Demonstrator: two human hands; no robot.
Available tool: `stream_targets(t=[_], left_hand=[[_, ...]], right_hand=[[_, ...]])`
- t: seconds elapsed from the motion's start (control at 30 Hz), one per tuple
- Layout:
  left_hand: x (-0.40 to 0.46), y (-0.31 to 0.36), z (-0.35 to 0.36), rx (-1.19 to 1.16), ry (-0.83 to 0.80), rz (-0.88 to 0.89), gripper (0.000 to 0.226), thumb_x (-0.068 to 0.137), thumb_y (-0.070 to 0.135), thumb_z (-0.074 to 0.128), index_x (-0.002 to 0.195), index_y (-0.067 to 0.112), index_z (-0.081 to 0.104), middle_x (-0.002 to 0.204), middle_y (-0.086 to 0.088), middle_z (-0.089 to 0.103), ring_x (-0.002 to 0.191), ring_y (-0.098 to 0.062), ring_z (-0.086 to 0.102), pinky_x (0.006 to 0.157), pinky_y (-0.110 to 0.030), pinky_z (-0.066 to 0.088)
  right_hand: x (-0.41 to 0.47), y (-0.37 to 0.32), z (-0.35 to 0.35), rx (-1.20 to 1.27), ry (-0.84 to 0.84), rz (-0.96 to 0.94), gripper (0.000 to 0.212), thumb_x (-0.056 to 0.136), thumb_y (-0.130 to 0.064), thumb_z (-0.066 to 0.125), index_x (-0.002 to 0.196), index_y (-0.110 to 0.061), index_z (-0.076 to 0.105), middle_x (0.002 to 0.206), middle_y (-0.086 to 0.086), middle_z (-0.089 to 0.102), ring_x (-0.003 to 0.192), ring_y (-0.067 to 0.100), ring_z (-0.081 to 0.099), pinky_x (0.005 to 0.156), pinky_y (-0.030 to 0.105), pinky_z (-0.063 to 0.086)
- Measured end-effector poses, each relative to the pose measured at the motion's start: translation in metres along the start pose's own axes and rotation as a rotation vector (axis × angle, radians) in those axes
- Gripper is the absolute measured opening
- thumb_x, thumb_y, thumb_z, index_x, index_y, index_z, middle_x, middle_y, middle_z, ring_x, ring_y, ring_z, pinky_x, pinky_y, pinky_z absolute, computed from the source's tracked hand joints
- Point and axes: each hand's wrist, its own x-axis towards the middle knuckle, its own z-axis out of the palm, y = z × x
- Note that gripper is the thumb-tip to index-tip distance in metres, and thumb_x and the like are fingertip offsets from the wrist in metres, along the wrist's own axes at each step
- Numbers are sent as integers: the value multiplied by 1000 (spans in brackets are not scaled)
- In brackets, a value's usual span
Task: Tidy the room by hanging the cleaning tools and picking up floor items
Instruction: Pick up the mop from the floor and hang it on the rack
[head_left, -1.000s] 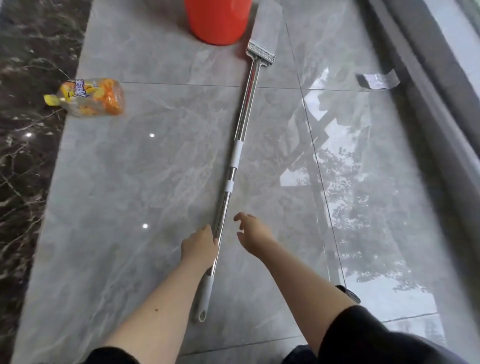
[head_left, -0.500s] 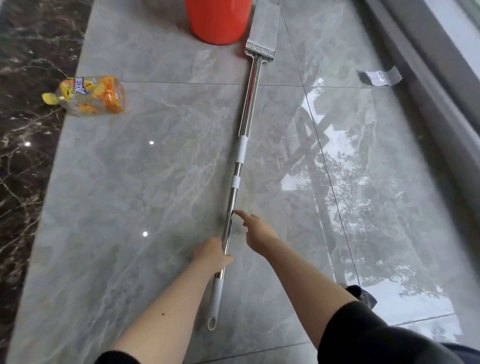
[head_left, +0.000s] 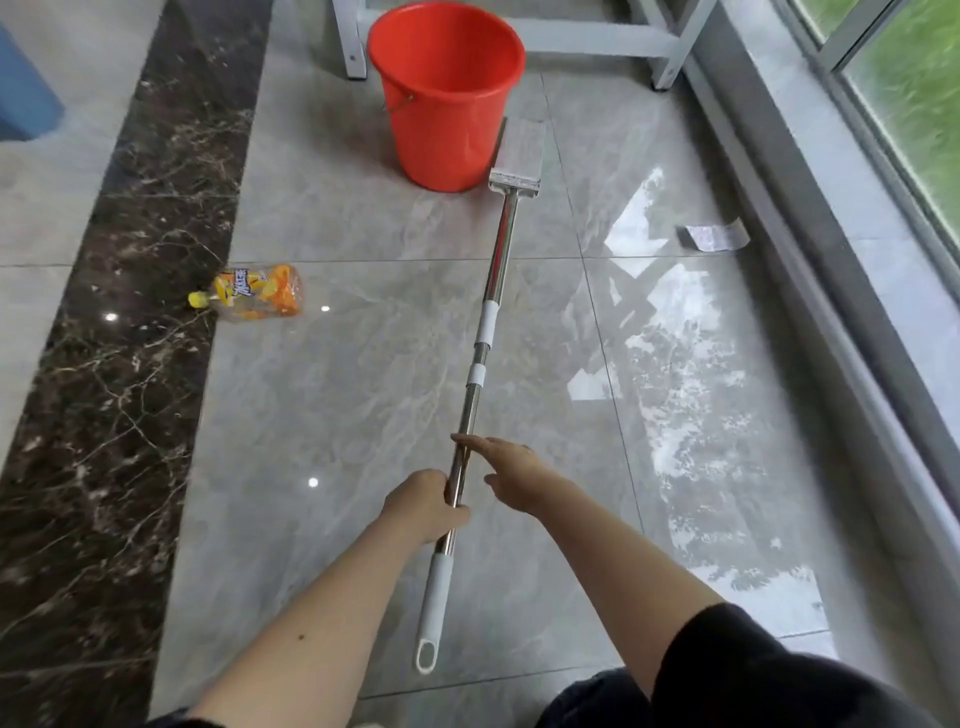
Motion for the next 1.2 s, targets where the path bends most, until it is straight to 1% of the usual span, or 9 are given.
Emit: stream_targets(t=[0.3, 0.53, 0.7, 0.8, 0.93, 1.03, 1.1, 1.13, 1.2], left_hand=[[-109, 123, -118, -103, -99, 39, 26, 73, 32, 68, 61, 14, 54, 61, 0, 55, 53, -14, 53, 43, -21, 43], [-197, 198, -192, -118, -145, 72, 36, 75, 43, 68, 59, 14, 55, 61, 1, 55, 52, -14, 50, 47, -21, 38], [-251, 251, -246, -131, -226, 114, 32, 72, 44, 66, 57, 16, 60, 52, 5, 54, 45, -12, 43, 45, -20, 34], [-278, 280, -282, -115, -270, 151, 31, 69, 47, 65, 57, 19, 61, 49, 6, 50, 42, -10, 40, 43, -18, 33], [-300, 307, -321, -158, -303, 219, 34, 71, 52, 62, 56, 21, 59, 43, 9, 54, 39, -8, 41, 41, -15, 33], [-300, 322, -348, -265, -278, 270, 36, 82, 48, 53, 64, 18, 63, 45, 7, 60, 38, -8, 40, 42, -16, 33], [-290, 332, -365, -305, -181, 294, 34, 87, 39, 50, 67, 15, 63, 51, 4, 62, 42, -9, 40, 42, -17, 32], [-282, 337, -372, -303, -134, 298, 31, 88, 34, 50, 68, 14, 62, 55, 2, 63, 44, -11, 41, 42, -17, 32], [-266, 347, -381, -262, -69, 303, 24, 87, 26, 51, 68, 13, 60, 61, 0, 64, 49, -11, 45, 44, -17, 35]], right_hand=[[-104, -55, -148, 67, 81, 26, 68, 91, -5, 54, 146, -37, 29, 142, 2, 48, 130, 24, 45, 109, 41, 36], [-186, -103, -233, 164, 115, 77, 67, 89, -4, 55, 144, -37, 33, 139, 2, 50, 127, 22, 49, 105, 37, 42], [-238, -132, -290, 221, 201, 101, 62, 87, -6, 54, 139, -37, 40, 133, -2, 55, 117, 19, 56, 97, 34, 47], [-260, -150, -321, 239, 298, 99, 54, 84, -13, 53, 132, -37, 46, 124, -4, 61, 106, 19, 60, 83, 29, 47], [-271, -166, -356, 331, 439, 110, 40, 83, -13, 50, 119, -30, 57, 99, 4, 68, 82, 20, 58, 73, 32, 47], [-272, -169, -387, 495, 567, 104, 26, 89, -12, 52, 110, -22, 63, 90, 7, 68, 81, 22, 61, 70, 20, 48], [-271, -168, -412, 718, 691, 80, 15, 89, -11, 60, 101, -16, 67, 94, 3, 69, 85, 14, 65, 79, 21, 51], [-270, -164, -426, 745, 759, 51, 14, 88, -8, 63, 99, -14, 67, 92, -2, 68, 83, 6, 64, 81, 22, 51], [-267, -157, -455, 704, 830, 37, 15, 87, -10, 65, 101, -13, 67, 85, -13, 64, 73, -12, 60, 72, 10, 47]])
